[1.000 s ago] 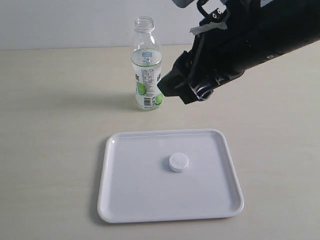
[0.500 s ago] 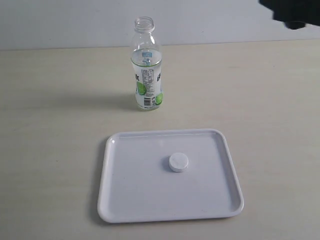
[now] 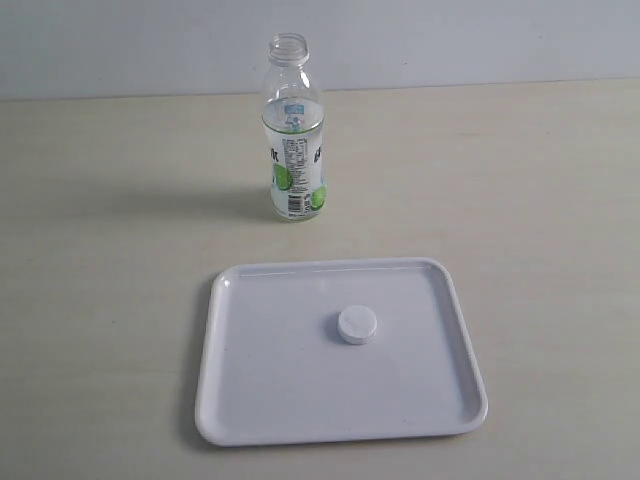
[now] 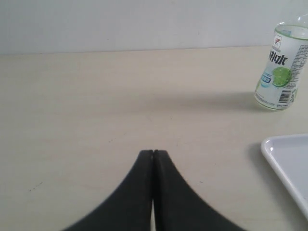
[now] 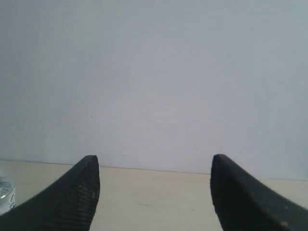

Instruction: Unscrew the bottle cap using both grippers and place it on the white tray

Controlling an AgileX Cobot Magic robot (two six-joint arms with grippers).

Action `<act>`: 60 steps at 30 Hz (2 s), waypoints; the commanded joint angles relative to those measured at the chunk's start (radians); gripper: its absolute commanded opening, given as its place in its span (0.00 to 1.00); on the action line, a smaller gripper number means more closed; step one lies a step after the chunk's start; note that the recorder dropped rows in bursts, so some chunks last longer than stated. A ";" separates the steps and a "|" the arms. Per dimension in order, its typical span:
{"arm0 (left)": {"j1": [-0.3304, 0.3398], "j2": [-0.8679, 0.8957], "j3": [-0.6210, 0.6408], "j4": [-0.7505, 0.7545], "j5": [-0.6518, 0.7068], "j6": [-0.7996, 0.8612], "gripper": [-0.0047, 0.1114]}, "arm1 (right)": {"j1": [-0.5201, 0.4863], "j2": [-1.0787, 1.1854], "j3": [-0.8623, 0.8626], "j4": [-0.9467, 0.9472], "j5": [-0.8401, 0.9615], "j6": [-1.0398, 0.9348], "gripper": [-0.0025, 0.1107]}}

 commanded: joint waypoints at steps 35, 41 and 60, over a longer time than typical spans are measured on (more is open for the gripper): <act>0.001 -0.005 0.002 -0.012 -0.011 -0.001 0.04 | -0.095 -0.552 0.458 -0.502 0.172 0.498 0.58; 0.001 -0.005 0.002 -0.012 -0.011 -0.001 0.04 | -0.095 -0.552 0.512 -0.509 0.177 0.521 0.58; 0.001 -0.005 0.002 -0.012 -0.011 -0.001 0.04 | -0.095 -0.552 0.518 -0.509 0.181 0.534 0.58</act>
